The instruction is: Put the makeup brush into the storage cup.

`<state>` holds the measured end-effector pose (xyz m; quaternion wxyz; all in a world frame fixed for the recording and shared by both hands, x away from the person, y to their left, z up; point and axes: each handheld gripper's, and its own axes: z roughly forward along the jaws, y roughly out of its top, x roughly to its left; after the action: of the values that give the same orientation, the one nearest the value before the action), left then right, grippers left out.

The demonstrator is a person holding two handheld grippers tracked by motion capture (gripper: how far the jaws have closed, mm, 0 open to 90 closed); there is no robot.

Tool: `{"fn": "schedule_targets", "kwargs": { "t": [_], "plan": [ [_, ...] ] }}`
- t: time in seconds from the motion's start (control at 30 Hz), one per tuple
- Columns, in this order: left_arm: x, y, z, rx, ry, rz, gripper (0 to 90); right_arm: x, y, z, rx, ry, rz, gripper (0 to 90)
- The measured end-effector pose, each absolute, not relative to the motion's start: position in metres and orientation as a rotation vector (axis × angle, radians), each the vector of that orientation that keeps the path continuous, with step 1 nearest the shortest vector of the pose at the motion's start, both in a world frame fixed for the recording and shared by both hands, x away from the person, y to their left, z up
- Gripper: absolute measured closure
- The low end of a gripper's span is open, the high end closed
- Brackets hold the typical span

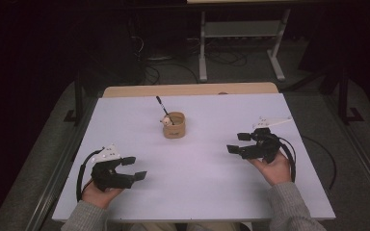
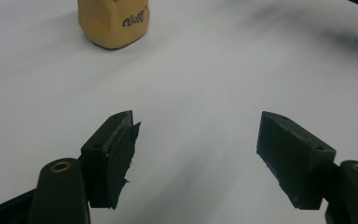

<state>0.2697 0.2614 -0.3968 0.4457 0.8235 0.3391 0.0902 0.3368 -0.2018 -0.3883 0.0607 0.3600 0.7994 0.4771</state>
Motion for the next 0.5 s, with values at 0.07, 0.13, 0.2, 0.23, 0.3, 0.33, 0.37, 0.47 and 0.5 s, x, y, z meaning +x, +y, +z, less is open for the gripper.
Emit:
{"fn": "schedule_targets", "kwargs": {
  "t": [0.07,0.13,0.2,0.23,0.3,0.33,0.37,0.47,0.5],
  "plan": [
    [0.270,0.261,-0.397,2.038,0.838,0.223,27.2,0.334,-0.202,-0.389,1.096,2.419,1.447,25.7],
    [0.270,0.261,-0.397,2.041,0.836,0.224,27.1,0.333,-0.203,-0.390,1.095,2.417,1.457,25.4],
    [0.269,0.261,-0.397,2.040,0.837,0.221,27.0,0.331,-0.205,-0.391,1.101,2.415,1.458,25.2],
    [0.269,0.261,-0.397,2.040,0.836,0.221,26.9,0.330,-0.206,-0.392,1.106,2.415,1.457,24.8],
    [0.270,0.261,-0.397,2.039,0.837,0.221,26.9,0.328,-0.208,-0.393,1.115,2.411,1.459,24.7],
    [0.270,0.261,-0.397,2.042,0.836,0.221,26.8,0.326,-0.209,-0.394,1.120,2.407,1.460,24.6],
    [0.270,0.261,-0.397,2.041,0.837,0.221,26.7,0.326,-0.210,-0.395,1.120,2.406,1.459,24.6],
    [0.270,0.261,-0.397,2.043,0.834,0.222,26.4,0.322,-0.213,-0.398,1.134,2.403,1.460,24.4],
    [0.270,0.261,-0.397,2.041,0.834,0.224,26.3,0.321,-0.214,-0.399,1.136,2.402,1.456,24.4]
  ]
}}
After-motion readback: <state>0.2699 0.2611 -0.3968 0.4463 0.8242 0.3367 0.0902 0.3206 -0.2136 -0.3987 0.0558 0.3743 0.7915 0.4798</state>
